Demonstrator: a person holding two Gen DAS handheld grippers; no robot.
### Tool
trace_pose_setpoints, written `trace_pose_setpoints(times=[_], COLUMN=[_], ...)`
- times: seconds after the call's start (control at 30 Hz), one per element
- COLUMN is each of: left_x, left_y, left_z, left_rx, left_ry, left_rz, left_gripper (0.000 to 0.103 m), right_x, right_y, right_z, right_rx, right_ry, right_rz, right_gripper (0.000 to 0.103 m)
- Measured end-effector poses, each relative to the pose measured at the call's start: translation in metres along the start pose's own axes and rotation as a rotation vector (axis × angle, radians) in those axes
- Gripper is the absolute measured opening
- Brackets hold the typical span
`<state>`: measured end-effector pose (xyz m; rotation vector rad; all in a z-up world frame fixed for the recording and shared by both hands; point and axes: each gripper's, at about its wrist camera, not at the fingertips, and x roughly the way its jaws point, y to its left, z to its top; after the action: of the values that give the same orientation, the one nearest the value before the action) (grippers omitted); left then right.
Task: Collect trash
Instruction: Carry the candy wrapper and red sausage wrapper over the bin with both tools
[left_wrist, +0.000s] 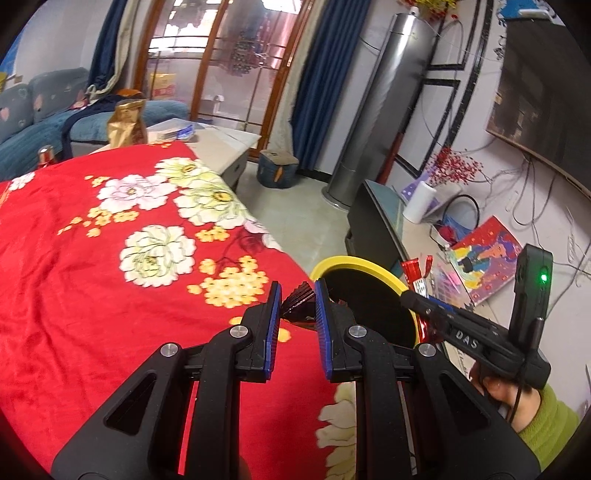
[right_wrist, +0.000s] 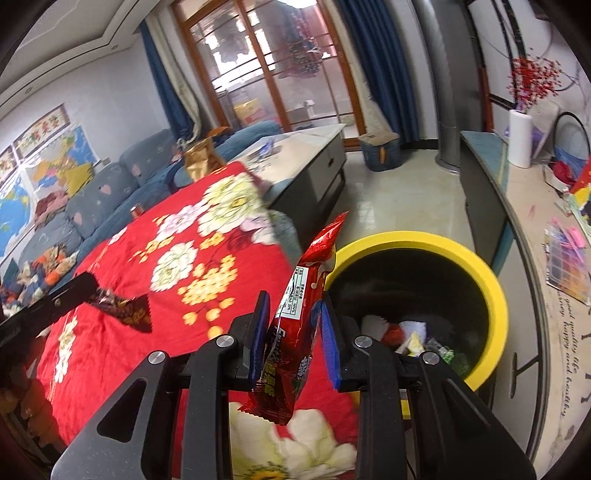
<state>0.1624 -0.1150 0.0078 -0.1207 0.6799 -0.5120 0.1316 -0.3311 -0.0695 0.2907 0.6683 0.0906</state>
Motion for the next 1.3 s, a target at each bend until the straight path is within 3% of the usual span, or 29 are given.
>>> trace_pose_setpoints(times=[0.67,1.3], left_x=[0.067,0.134], left_y=[-0.072,-0.100], left_z=[-0.018,-0.032], left_rx=[0.145,0.233], left_ry=[0.118,0.230], left_rz=[-0.109,-0.122], left_gripper=[0.013,0.013], right_x=[0.008,0.035], right_y=[-0.095,-0.141], right_z=[-0.006,-0.024], right_rx=[0.151,0.204], right_ry=[0.001,0.099], right_rz=[-0.163,-0.153], right_gripper=[0.026,0.026])
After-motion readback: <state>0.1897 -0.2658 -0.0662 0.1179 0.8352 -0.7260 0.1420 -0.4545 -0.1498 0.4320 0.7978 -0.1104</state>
